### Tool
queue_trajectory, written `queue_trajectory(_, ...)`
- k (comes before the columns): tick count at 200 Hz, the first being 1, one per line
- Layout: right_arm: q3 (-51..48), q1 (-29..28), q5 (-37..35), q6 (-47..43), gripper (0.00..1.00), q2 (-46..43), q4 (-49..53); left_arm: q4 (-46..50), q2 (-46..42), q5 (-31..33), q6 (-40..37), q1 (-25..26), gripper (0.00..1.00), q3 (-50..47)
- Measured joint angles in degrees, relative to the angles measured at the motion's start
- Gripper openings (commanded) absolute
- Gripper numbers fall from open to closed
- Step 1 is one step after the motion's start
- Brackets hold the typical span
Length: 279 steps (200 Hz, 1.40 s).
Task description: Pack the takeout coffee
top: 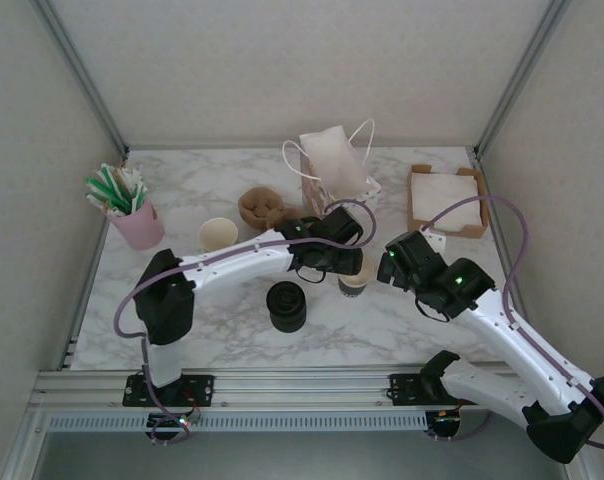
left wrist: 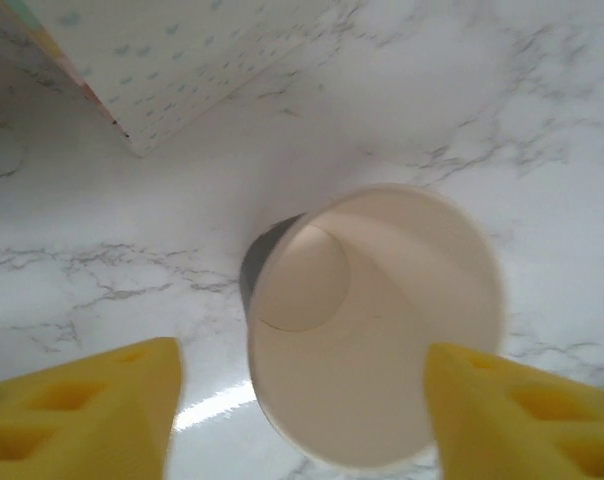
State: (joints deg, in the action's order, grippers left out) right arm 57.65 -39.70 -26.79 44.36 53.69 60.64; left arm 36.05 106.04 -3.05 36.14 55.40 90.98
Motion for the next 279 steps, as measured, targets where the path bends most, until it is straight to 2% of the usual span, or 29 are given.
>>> queue_trajectory(27, 1.1, 0.1, 1.6, -1.6, 0.99, -0.5, -0.1, -0.8, -6.9, 0.8, 0.8, 0.7, 0.99, -0.4)
queue_trajectory(53, 1.4, 0.1, 3.8, -4.0, 0.99, -2.5, -1.5, -3.1, -15.5, 2.0, 1.6, 0.9, 1.00, -4.0)
queue_trajectory(88, 2.0, 0.1, 9.0, -7.7, 0.99, -5.6, -3.0, -4.7, -29.2, 4.7, 3.7, 0.9, 1.00, -14.0)
queue_trajectory(148, 4.4, 0.1, 19.6, -12.1, 0.99, -2.3, -4.6, -4.2, -48.5, 9.1, 8.6, 0.9, 1.00, -28.6)
queue_trajectory(204, 8.5, 0.1, 25.1, -14.2, 0.99, 3.0, -4.7, -2.3, -56.5, 11.3, 14.2, 0.9, 1.00, -35.7)
queue_trajectory(253, 15.9, 0.1, 21.0, -14.2, 0.99, 10.5, -0.9, -3.3, -59.5, 11.3, 16.9, 0.9, 1.00, -41.9)
queue_trajectory(279, 16.4, 0.1, 21.0, -15.4, 0.99, 10.8, -1.0, -4.9, -60.4, 11.3, 18.6, 0.9, 1.00, -44.4)
